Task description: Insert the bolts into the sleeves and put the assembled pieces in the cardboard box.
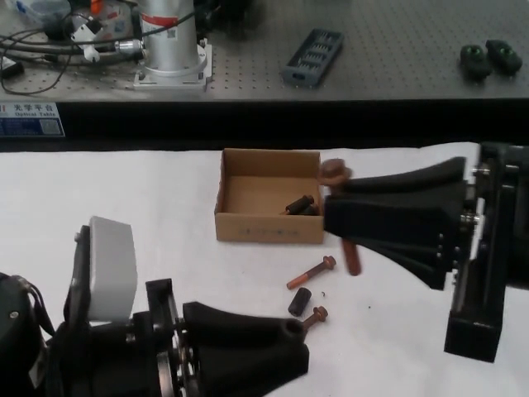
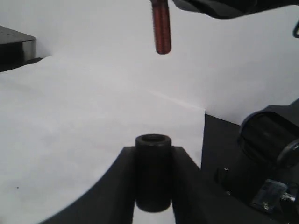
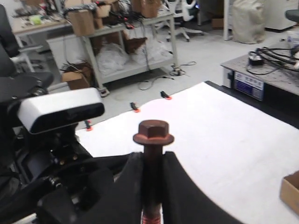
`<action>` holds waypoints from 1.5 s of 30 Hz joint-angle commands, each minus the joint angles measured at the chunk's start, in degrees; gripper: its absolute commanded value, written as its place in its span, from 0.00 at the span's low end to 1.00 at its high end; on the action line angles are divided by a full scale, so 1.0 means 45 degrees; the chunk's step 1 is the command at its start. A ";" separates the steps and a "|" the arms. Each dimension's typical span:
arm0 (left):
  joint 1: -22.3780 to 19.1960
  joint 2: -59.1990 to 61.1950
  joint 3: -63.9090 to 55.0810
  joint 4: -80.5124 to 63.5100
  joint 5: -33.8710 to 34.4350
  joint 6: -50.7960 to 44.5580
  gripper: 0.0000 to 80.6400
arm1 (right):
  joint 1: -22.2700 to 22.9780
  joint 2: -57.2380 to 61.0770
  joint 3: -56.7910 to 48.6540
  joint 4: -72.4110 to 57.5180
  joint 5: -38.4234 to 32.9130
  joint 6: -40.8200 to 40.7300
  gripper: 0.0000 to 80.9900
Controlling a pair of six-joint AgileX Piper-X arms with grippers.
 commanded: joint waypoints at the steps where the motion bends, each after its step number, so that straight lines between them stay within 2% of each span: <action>1: -0.0052 -0.0144 -0.0005 -0.0816 0.1387 0.0357 0.13 | -0.0056 0.0022 -0.0007 -0.0873 -0.0743 0.0537 0.04; 12: -0.0052 -0.0144 -0.0005 -0.2132 0.1403 0.0357 0.13 | -0.0056 0.0018 -0.0007 -0.2782 -0.1940 0.3365 0.04; 21: -0.0052 -0.0170 0.0402 -0.3764 0.1416 0.0307 0.13 | 0.0022 0.0018 0.1001 -0.4309 -0.2012 0.5008 0.04; 30: -0.0052 -0.0170 0.1012 -0.4766 0.1416 0.0155 0.13 | 0.0046 0.0400 0.1168 -0.4754 -0.2268 0.5063 0.04; 38: -0.0052 -0.0170 0.1012 -0.4786 0.1416 0.0155 0.13 | 0.1364 0.1264 0.1168 -0.5231 -0.2387 0.5060 0.04; 45: -0.0052 -0.0170 0.1012 -0.4886 0.1416 0.0155 0.13 | 0.1525 0.1389 0.1168 -0.5231 -0.2254 0.5060 0.04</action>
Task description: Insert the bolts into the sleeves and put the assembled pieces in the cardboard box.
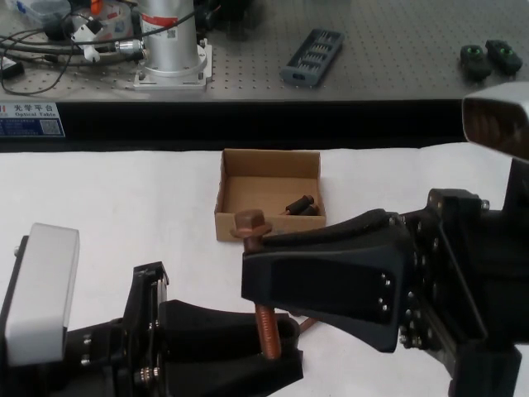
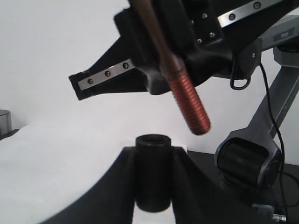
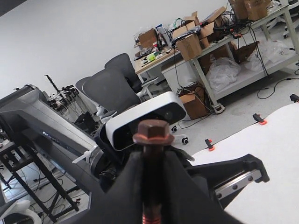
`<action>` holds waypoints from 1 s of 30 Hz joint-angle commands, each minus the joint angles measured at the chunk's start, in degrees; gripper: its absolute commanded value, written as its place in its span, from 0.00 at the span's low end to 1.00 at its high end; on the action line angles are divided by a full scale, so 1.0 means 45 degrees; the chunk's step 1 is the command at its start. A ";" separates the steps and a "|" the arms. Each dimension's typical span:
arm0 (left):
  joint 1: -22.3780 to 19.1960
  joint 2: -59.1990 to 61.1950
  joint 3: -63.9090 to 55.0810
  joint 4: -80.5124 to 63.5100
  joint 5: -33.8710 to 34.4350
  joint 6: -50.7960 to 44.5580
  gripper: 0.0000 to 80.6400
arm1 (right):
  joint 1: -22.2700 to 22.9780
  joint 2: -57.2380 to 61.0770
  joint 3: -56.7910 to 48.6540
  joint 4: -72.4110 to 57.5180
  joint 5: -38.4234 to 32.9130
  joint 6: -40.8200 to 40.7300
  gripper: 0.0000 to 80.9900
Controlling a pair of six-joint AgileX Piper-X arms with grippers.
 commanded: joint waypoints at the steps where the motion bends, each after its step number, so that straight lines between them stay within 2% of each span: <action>1: -0.0052 -0.0138 -0.0033 -0.0586 0.0116 -0.0118 0.13 | 0.0039 0.0005 -0.0031 -0.0237 -0.0044 0.0011 0.04; 8: -0.0052 -0.0138 -0.0033 -0.1617 0.0116 -0.0836 0.13 | 0.0014 0.0003 -0.0031 -0.0210 -0.0092 -0.0478 0.04; 30: -0.0052 -0.0138 0.0380 -0.2062 0.0306 -0.0908 0.13 | -0.0018 0.0003 -0.0031 0.0133 0.0664 -0.2231 0.04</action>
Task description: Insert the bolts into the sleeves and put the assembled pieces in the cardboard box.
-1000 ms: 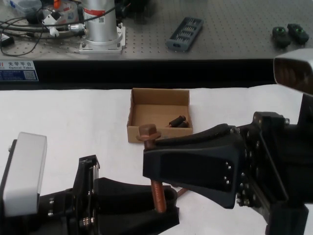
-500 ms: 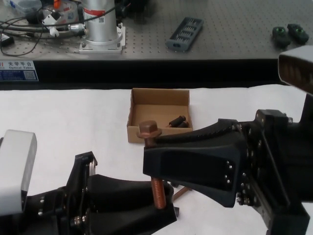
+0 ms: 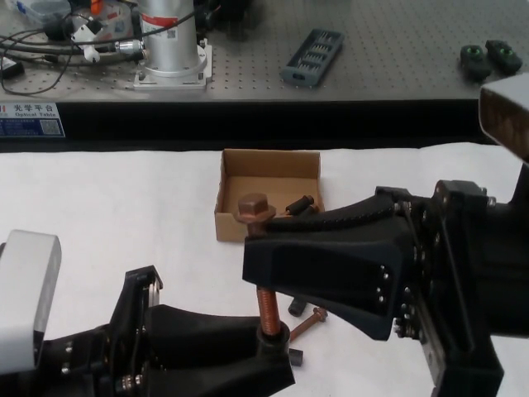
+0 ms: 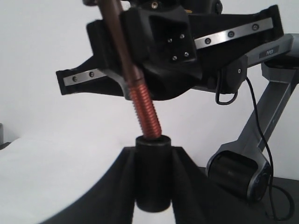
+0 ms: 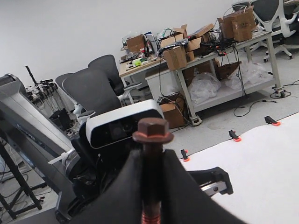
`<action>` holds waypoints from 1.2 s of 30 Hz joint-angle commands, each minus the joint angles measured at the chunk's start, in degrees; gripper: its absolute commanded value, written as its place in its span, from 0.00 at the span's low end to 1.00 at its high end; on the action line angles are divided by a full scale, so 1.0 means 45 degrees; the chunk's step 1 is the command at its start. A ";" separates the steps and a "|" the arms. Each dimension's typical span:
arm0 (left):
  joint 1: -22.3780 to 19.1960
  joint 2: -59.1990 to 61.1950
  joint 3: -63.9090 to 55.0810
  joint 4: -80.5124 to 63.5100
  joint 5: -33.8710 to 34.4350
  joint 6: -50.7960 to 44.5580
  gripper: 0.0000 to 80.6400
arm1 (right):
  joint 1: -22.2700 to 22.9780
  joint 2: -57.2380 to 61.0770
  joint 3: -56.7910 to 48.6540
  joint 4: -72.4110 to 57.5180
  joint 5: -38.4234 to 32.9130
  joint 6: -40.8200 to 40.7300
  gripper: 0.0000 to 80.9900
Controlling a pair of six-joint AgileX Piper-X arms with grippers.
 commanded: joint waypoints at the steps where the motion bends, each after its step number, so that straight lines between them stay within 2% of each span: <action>1: -0.0052 -0.0138 -0.0036 -0.0704 0.0206 -0.0138 0.13 | -0.0018 0.0003 -0.0031 0.0349 0.0067 -0.0706 0.04; 10: -0.0052 -0.0138 -0.0036 -0.0679 0.0177 -0.0138 0.13 | -0.0018 0.0003 -0.0031 0.0657 -0.0271 -0.0733 0.04; 20: -0.0052 -0.0138 -0.0036 -0.1435 -0.1394 -0.0138 0.13 | 0.0014 0.0003 -0.0031 0.1858 -0.1255 -0.0733 0.03; 22: -0.0052 -0.0138 -0.0036 -0.1482 -0.1628 -0.0138 0.13 | 0.0014 0.0003 -0.0031 0.2135 -0.1663 -0.0977 0.01; 24: -0.0052 -0.0138 -0.0036 -0.1480 -0.1783 -0.0138 0.13 | 0.0014 0.0003 -0.0031 0.2243 -0.1857 -0.1011 0.06; 29: -0.0052 -0.0138 -0.0036 -0.1480 -0.1914 -0.0138 0.13 | 0.0014 0.0003 -0.0031 0.2242 -0.1578 -0.1011 0.35; 36: -0.0052 -0.0138 -0.0036 -0.1550 -0.2266 -0.0138 0.13 | 0.0014 0.0003 -0.0031 0.2242 -0.1105 -0.1247 0.36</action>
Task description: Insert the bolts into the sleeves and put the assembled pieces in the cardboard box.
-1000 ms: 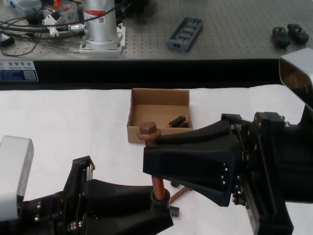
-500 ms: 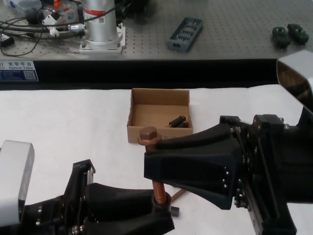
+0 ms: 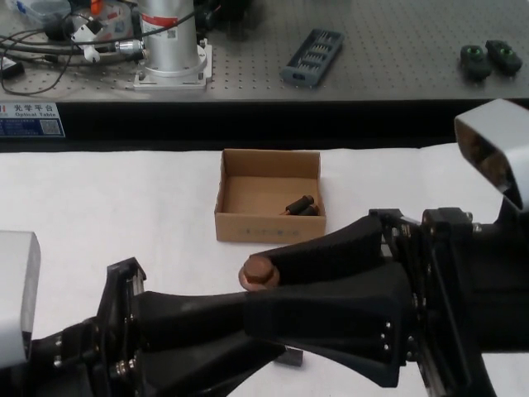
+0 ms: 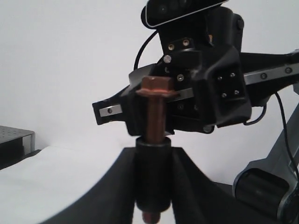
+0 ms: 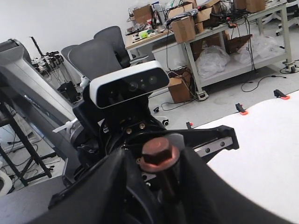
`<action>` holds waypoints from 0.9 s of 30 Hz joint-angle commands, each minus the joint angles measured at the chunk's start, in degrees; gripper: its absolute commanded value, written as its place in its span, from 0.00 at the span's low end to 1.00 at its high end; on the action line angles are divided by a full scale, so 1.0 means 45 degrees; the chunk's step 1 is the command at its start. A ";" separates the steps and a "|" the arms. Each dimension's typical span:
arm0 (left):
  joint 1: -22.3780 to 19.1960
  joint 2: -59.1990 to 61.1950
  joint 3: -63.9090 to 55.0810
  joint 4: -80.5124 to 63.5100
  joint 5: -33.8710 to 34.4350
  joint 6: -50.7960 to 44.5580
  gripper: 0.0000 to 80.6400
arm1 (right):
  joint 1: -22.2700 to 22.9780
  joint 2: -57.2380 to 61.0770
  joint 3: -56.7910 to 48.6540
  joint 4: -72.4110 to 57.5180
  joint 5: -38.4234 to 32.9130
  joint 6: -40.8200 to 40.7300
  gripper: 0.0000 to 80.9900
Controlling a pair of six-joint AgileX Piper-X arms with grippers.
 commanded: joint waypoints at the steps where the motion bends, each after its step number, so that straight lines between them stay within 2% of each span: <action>1: 0.0063 -0.0138 -0.0226 -0.0854 -0.0633 -0.0107 0.13 | 0.0011 0.0003 0.0065 0.0444 0.0116 -0.0261 0.36; 9: 0.0063 -0.0138 -0.0226 -0.0854 -0.0634 -0.0141 0.13 | 0.0006 -0.0080 0.0065 0.0444 0.2837 -0.0868 0.37; 13: 0.0063 -0.0138 -0.0226 -0.0854 -0.0660 -0.0221 0.13 | -0.0305 -0.0454 0.0065 0.0444 0.3439 -0.1330 0.37; 19: 0.0063 -0.0138 -0.0286 -0.0234 -0.2430 -0.0905 0.13 | -0.1156 -0.1668 0.0065 0.0444 0.4829 -0.1330 0.36; 23: 0.0063 -0.0138 -0.1000 0.2703 -0.2974 -0.1072 0.13 | -0.1790 -0.2523 0.0065 0.0770 0.6171 -0.1330 0.36; 25: 0.0110 -0.0138 -0.1636 0.4241 -0.2977 -0.1074 0.13 | -0.2089 -0.2975 0.0065 0.1502 0.6367 -0.1330 0.33; 27: 0.0278 -0.0104 -0.2499 0.5903 -0.2977 -0.1018 0.13 | -0.2297 -0.3435 0.0065 0.2602 0.6377 -0.1330 0.21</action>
